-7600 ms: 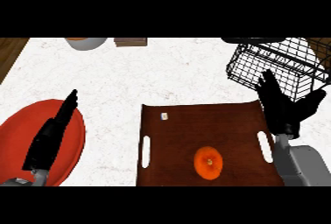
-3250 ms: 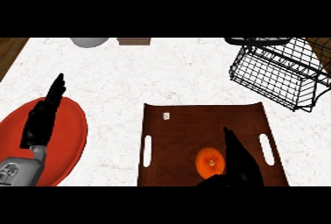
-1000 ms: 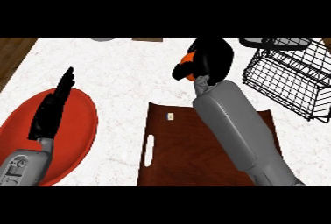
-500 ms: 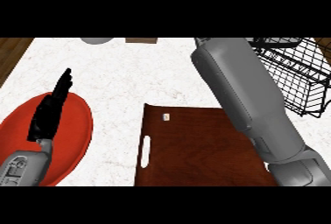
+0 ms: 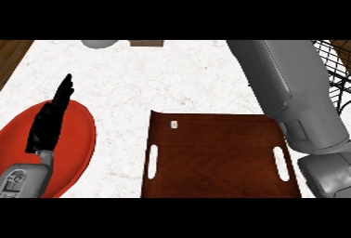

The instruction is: Pick the squash from the tray and place it in the tiered basket

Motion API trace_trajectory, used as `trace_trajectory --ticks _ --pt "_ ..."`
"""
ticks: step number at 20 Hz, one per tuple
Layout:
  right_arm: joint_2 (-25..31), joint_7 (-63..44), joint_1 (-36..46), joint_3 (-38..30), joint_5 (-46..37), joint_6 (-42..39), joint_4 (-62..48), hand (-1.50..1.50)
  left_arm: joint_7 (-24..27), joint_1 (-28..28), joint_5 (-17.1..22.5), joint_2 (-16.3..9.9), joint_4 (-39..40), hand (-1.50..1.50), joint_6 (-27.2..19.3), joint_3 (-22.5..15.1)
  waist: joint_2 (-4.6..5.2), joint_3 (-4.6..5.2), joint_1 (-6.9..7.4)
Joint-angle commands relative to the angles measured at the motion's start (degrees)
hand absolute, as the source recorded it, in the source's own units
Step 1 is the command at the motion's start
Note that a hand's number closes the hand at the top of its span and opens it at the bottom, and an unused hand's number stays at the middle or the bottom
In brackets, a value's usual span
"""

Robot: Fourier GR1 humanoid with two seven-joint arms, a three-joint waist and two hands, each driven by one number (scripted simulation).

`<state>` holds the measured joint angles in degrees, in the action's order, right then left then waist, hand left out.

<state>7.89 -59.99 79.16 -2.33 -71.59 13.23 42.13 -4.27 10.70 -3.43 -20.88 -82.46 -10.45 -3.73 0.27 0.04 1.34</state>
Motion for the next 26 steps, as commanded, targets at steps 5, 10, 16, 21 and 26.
trace_trajectory --ticks 5,10,16,21,26 --pt "8.9 5.4 2.2 -1.6 -1.5 -4.6 -9.3 1.5 1.6 -0.8 -0.6 0.9 1.9 0.0 0.6 0.5 0.13 0.01 -0.3" --pt "10.7 1.7 0.3 2.7 -8.1 -7.2 -14.8 1.5 1.5 0.5 -0.4 0.8 2.4 0.0 0.8 1.5 0.17 0.04 -0.5" --pt "15.2 7.5 -4.9 2.0 -7.3 -6.8 -12.0 1.5 3.9 -2.1 -1.0 0.5 2.2 0.0 2.1 2.3 -0.29 -0.02 -1.24" --pt "18.4 15.8 -6.3 -1.9 -2.9 -6.8 -13.7 1.5 4.0 -0.2 -1.6 2.2 4.8 0.0 1.3 2.9 -0.04 -0.03 -1.06" --pt "18.2 17.9 -8.1 -4.8 1.0 -8.6 -11.4 1.5 2.7 1.2 -3.6 3.5 5.2 0.0 0.8 1.8 -0.12 -0.03 -1.17"
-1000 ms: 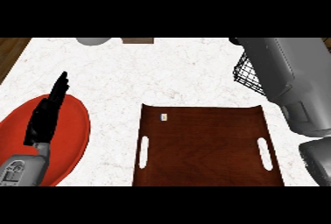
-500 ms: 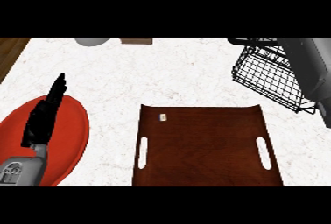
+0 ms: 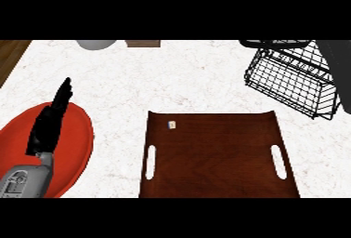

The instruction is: Pick the squash from the tray and place it in the tiered basket

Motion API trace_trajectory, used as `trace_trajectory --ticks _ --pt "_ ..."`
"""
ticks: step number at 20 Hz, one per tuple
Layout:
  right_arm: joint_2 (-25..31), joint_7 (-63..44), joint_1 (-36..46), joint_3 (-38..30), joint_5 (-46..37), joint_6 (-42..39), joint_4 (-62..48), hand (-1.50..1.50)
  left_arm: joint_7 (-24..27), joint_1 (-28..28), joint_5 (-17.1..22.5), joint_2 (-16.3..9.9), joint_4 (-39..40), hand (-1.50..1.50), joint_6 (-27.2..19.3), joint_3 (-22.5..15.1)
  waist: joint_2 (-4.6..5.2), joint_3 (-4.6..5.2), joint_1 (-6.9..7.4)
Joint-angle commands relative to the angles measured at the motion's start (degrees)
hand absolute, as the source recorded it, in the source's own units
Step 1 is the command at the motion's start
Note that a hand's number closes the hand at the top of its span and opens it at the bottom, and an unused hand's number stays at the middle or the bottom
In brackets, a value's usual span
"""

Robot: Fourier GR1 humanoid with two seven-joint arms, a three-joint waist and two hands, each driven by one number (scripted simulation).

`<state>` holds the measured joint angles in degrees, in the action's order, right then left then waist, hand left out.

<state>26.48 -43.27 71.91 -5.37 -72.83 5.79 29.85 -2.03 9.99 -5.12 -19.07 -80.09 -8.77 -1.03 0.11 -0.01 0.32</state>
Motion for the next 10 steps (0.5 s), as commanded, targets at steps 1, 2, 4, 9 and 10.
trace_trajectory --ticks 1,2,4,9,10 --pt "-1.0 2.0 -5.0 -2.2 3.6 0.4 3.8 1.5 2.3 -2.3 0.1 -0.3 0.3 0.0 0.4 1.5 -0.23 0.02 -0.27" --pt "1.8 4.9 -3.8 -3.4 3.5 2.0 -0.5 1.5 0.3 -2.3 0.3 -0.7 -2.3 0.0 1.1 1.2 0.09 -0.01 0.63" --pt "-0.2 3.6 -4.7 -4.0 5.2 0.1 1.6 1.5 -0.4 0.3 -0.7 1.1 0.4 0.0 0.5 0.3 0.0 0.01 0.08" --pt "1.0 3.4 -7.7 -12.1 13.2 1.5 0.9 -1.5 0.5 -1.8 -0.8 -0.1 -1.9 0.0 1.1 0.9 -0.04 -0.01 0.1" --pt "-2.5 -0.5 -8.1 -9.9 11.9 1.0 3.5 -1.5 2.2 -0.4 -1.1 0.4 1.8 0.0 0.8 1.8 -0.12 0.04 -0.3"
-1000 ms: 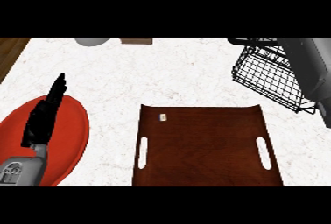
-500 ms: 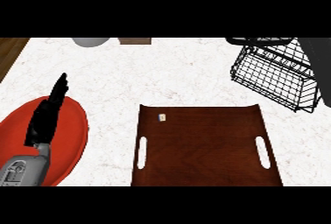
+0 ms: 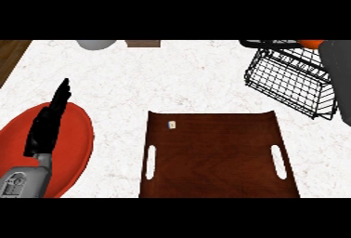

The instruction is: Pick the squash from the tray and place it in the tiered basket

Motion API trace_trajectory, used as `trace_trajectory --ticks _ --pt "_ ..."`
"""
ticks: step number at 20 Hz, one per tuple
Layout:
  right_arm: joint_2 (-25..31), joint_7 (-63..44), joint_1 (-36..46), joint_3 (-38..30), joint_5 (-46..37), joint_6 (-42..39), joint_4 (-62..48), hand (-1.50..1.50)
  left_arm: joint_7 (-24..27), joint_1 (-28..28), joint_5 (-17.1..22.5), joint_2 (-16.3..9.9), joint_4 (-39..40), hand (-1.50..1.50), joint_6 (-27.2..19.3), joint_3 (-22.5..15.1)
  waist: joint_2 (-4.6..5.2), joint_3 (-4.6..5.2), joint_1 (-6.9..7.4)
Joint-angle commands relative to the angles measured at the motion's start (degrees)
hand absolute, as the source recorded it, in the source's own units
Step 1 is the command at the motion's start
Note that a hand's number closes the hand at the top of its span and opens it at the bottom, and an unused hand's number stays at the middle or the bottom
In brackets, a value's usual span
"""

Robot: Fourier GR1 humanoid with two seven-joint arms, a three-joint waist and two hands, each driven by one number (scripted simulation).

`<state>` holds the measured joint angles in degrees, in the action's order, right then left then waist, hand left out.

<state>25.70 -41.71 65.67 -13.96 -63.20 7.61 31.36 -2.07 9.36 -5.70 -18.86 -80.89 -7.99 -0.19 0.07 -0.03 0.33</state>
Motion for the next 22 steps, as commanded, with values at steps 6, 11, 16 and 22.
trace_trajectory --ticks 6,11,16,22 --pt "-2.5 3.7 -6.4 -3.8 5.0 12.0 5.9 -1.5 -3.6 -0.1 0.0 -0.3 -4.6 0.0 1.5 0.5 -0.02 -0.01 0.33" --pt "0.7 2.9 -6.2 -3.4 5.4 11.6 14.9 -1.5 1.4 -1.7 -0.2 1.3 0.2 0.0 1.0 1.4 -0.31 0.07 -0.82" --pt "3.4 -4.9 -6.4 -3.7 4.4 8.7 22.5 -1.5 -5.4 -2.1 -1.5 0.9 -6.1 0.0 0.9 0.4 -0.55 0.04 -0.63" --pt "0.0 -14.8 -18.6 -6.8 10.8 2.1 44.8 -1.5 -3.5 -2.6 -0.7 -0.3 -3.8 0.0 1.3 3.2 -1.11 0.06 -2.68"
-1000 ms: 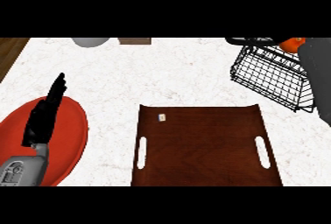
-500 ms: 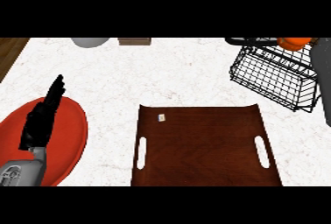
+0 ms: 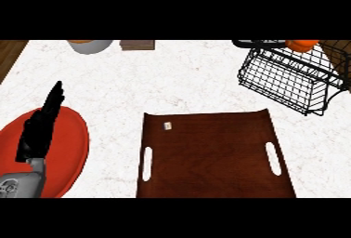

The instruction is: Pick the squash from the tray and place it in the tiered basket

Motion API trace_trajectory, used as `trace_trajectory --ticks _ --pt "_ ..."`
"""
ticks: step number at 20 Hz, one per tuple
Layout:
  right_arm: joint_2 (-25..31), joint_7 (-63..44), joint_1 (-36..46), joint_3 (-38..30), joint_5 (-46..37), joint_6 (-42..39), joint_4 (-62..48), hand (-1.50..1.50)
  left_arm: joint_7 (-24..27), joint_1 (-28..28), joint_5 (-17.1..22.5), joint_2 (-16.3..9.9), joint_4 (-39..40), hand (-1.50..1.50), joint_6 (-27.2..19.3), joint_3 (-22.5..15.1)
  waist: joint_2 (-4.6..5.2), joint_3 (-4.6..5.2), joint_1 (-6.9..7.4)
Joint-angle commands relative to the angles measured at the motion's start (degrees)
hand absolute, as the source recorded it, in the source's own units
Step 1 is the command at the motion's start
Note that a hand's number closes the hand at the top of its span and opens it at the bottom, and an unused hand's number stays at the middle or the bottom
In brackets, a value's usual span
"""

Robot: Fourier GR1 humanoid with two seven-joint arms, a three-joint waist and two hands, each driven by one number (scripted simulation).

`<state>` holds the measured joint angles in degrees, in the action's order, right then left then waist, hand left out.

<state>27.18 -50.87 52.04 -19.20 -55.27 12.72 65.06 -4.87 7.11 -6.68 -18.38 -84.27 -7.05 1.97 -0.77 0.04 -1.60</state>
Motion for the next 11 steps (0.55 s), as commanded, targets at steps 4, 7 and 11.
trace_trajectory --ticks 4,7,11 --pt "0.2 -5.8 -17.2 -4.8 9.1 -10.9 26.2 -1.5 0.5 -2.1 1.4 -1.4 -1.3 0.0 1.3 2.3 -0.4 -0.04 -1.51" --pt "-0.5 -5.7 -25.8 -7.8 13.2 -13.4 38.5 -1.5 2.0 -2.5 -0.8 0.6 -0.8 0.0 -1.4 1.2 -0.29 -0.04 -1.97" --pt "-3.0 -4.4 -36.6 -14.5 19.9 -14.5 51.7 -1.5 -1.6 0.3 0.0 0.3 -0.9 0.0 0.4 1.0 0.12 -0.08 -1.07"
